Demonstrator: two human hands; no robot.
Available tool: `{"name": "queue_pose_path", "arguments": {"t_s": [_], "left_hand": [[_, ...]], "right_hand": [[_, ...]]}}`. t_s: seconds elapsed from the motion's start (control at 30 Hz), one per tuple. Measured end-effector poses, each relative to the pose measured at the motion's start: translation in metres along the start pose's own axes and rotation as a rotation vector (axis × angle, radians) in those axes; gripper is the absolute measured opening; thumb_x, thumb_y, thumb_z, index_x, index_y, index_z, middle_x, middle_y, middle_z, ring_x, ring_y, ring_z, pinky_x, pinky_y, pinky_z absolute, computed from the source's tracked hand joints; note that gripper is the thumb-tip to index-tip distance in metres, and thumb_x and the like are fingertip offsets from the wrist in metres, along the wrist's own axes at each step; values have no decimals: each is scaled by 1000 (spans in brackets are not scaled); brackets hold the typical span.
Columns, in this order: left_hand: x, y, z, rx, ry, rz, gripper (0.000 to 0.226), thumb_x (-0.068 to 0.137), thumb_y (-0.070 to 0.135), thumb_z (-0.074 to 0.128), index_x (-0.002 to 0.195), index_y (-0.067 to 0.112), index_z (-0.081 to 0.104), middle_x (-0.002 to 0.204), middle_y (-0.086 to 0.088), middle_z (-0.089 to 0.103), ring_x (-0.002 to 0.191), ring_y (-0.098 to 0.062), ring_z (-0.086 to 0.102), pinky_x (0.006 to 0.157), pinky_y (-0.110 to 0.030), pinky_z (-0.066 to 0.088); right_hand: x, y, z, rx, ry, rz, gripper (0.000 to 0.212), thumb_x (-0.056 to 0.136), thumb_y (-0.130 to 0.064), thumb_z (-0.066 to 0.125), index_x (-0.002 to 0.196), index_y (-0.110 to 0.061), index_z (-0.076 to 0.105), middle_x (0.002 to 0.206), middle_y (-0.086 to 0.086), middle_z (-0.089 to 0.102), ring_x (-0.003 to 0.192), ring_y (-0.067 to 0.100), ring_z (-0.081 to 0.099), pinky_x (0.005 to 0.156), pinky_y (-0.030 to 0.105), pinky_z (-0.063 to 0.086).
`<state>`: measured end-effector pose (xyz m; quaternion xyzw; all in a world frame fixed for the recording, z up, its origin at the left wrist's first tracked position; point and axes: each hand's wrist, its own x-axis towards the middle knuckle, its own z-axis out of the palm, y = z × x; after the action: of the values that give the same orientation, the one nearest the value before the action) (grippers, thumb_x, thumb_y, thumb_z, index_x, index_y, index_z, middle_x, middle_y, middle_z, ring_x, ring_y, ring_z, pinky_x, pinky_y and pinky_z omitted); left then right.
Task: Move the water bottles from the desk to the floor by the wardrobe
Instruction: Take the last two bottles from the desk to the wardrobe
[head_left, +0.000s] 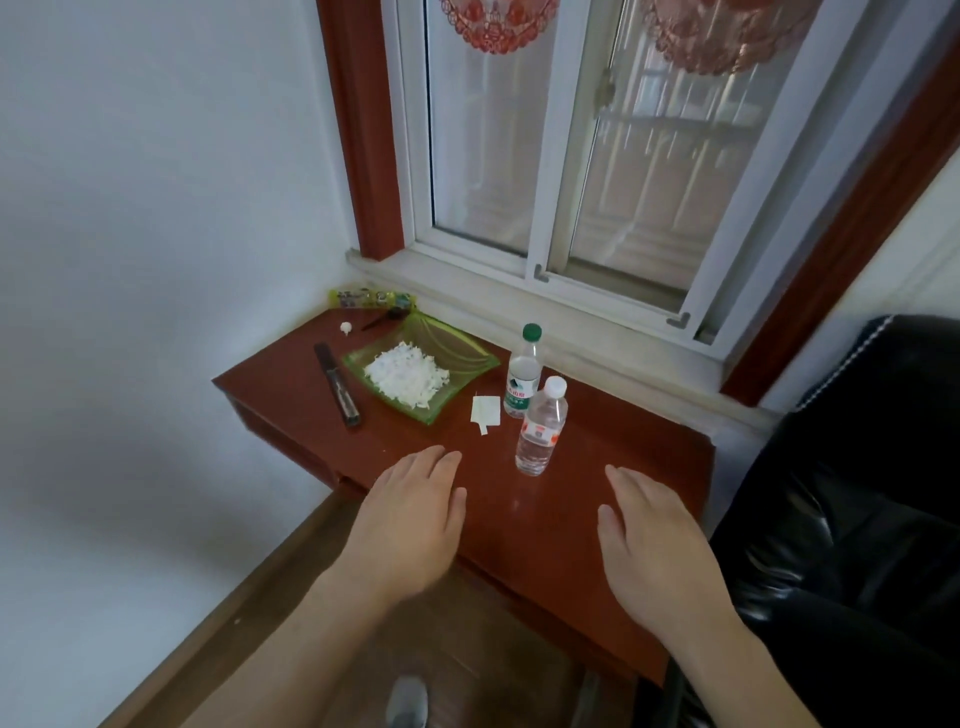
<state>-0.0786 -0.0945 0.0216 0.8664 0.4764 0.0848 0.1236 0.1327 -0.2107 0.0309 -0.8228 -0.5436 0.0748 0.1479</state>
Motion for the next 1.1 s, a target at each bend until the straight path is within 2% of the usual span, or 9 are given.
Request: {"name": "queue_pose_path", "arguments": {"t_s": [0.2, 0.4, 0.53, 0.63, 0.73, 0.9, 0.97, 1.07, 1.1], "left_hand": [[104, -33, 2, -16, 10, 170, 49, 103, 39, 31, 149, 21, 36, 152, 0, 39, 139, -17, 35, 114, -33, 29], [210, -54, 0, -95, -84, 374, 48, 102, 34, 37, 147, 19, 37, 147, 0, 43, 133, -17, 40, 109, -33, 37], [271, -52, 8, -124, -146, 460, 44, 101, 31, 43, 144, 20, 40, 142, -1, 48, 128, -19, 45, 104, -36, 42], [311, -47, 24, -121, -206, 478, 48, 98, 36, 48, 144, 26, 39, 141, 3, 48, 126, -18, 49, 99, -40, 47], [341, -40, 40, -108, -283, 485, 59, 92, 36, 58, 147, 26, 36, 144, 3, 46, 125, -17, 50, 100, -38, 48], [373, -26, 57, -125, -343, 478, 64, 86, 32, 69, 141, 27, 38, 131, 0, 52, 110, -18, 56, 93, -37, 51], [381, -23, 62, -132, -345, 495, 54, 86, 31, 69, 134, 28, 44, 122, 1, 55, 104, -18, 57, 90, -39, 52], [386, -16, 65, -170, -305, 504, 18, 83, 24, 66, 96, 31, 55, 93, 7, 58, 83, -12, 57, 78, -40, 53], [388, -14, 64, -186, -304, 494, 15, 82, 20, 64, 87, 30, 54, 87, 6, 57, 78, -11, 56, 75, -41, 53]], "right_hand": [[73, -20, 15, 46, 51, 107, 51, 102, -36, 36, 151, -21, 33, 154, -4, 36, 142, 12, 29, 116, 27, 18], [144, -39, 26, 116, 68, 199, 51, 102, -36, 41, 151, -25, 31, 155, -8, 34, 143, 9, 27, 111, 22, 13], [183, -36, 32, 145, 36, 236, 53, 99, -38, 47, 149, -24, 34, 153, -5, 38, 139, 12, 34, 116, 32, 27], [206, -28, 38, 162, -8, 269, 57, 96, -40, 54, 148, -25, 35, 152, -6, 38, 137, 13, 38, 114, 35, 33], [223, -19, 45, 173, -73, 311, 64, 91, -42, 61, 148, -26, 36, 150, -5, 41, 132, 14, 45, 109, 39, 40], [236, -8, 55, 174, -153, 353, 68, 83, -48, 68, 142, -26, 43, 135, -4, 51, 113, 15, 56, 97, 37, 49], [239, -8, 60, 181, -155, 352, 61, 81, -47, 70, 134, -25, 50, 122, -6, 56, 103, 13, 57, 91, 33, 51], [241, -9, 64, 192, -135, 346, 42, 81, -44, 71, 116, -26, 59, 102, -9, 54, 88, 10, 56, 80, 29, 51], [242, -8, 65, 198, -135, 350, 37, 81, -42, 72, 111, -26, 60, 99, -9, 53, 86, 9, 56, 78, 28, 51]]}}
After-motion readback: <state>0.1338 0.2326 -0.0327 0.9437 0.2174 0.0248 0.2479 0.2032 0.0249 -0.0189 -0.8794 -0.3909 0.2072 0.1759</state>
